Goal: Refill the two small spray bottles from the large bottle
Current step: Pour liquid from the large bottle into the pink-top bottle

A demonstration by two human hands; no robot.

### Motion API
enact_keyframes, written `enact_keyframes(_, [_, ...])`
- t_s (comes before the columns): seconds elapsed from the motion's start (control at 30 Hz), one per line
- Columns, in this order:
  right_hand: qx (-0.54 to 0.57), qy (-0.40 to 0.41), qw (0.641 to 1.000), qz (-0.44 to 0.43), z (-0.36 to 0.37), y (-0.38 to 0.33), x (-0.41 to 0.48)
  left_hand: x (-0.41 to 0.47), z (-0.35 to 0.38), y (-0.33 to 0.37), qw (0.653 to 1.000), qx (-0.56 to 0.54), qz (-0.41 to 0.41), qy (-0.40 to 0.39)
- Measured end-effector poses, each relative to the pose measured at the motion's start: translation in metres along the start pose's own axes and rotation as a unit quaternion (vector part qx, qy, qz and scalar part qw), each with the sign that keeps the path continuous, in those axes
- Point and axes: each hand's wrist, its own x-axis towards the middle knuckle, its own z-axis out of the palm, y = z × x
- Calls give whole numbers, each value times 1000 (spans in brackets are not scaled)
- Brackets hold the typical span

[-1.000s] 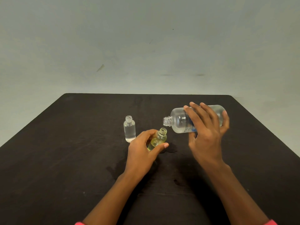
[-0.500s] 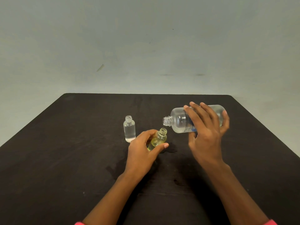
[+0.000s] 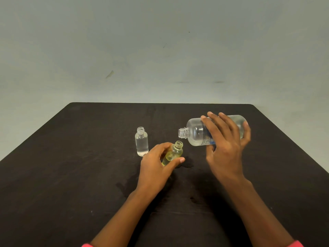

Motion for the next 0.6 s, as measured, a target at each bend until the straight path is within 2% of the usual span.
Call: enact_keyframes(0.6, [-3, 3, 1000, -2, -1, 1, 0, -1, -1, 1, 1000, 0, -3, 1])
